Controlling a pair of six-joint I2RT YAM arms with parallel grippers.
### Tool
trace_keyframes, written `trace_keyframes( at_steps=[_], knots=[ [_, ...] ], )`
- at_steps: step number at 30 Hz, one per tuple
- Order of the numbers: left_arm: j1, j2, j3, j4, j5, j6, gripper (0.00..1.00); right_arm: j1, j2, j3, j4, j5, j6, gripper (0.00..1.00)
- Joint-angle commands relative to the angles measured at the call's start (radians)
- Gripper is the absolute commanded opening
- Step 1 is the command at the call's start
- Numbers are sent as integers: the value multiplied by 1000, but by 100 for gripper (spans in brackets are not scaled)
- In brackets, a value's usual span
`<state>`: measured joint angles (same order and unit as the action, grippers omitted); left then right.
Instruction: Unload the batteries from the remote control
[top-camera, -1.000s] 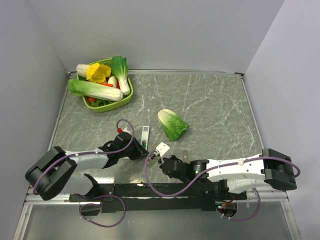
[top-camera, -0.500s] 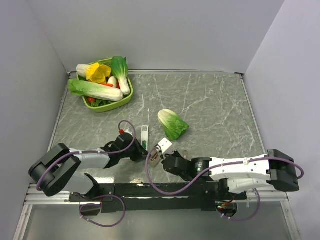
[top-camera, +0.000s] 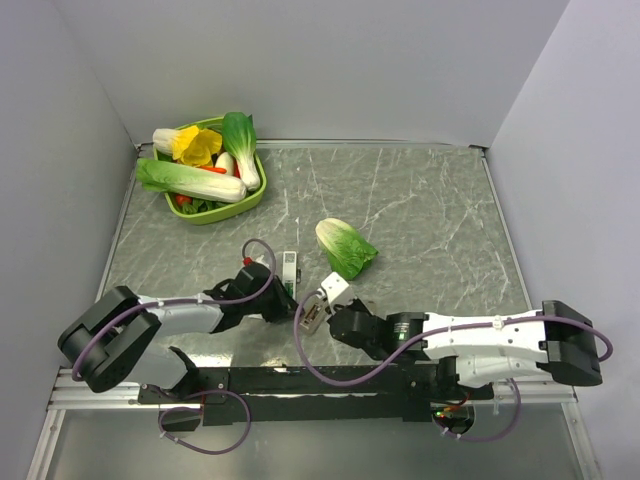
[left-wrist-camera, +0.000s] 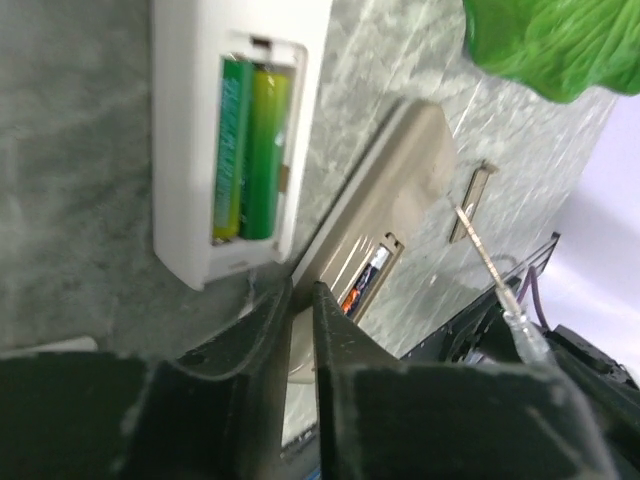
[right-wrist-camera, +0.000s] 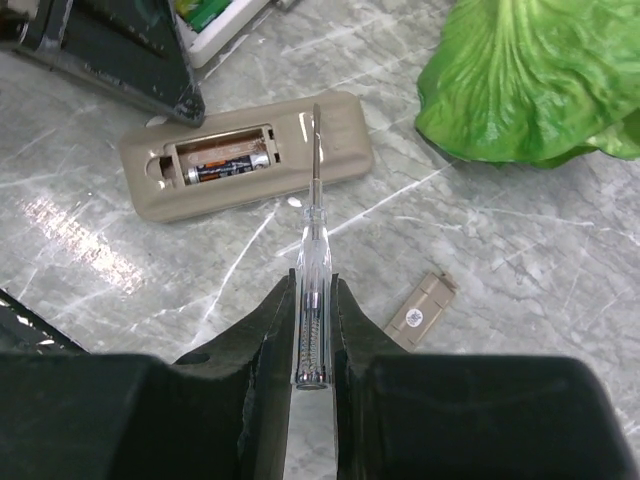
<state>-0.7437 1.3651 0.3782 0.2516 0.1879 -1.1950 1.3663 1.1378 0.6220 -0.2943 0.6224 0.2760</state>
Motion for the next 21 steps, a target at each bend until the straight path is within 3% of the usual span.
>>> trace_keyframes(
  at_steps=[1, 9, 13, 21],
  knots=[
    [-19, -14, 80, -132, 27, 52, 23, -18, -39, 71, -77, -58, -6, 0],
    [-19, -32, 18, -40, 59, 23, 29, -82, -110, 162, -216, -277, -164, 0],
    [-22, -6, 4, 31, 113, 29, 39, -174, -116, 217, -293, -424, -267, 0],
    [-36, 63, 22, 75, 124, 48, 36, -230, -18, 364, -483, -578, -475, 0]
  ],
)
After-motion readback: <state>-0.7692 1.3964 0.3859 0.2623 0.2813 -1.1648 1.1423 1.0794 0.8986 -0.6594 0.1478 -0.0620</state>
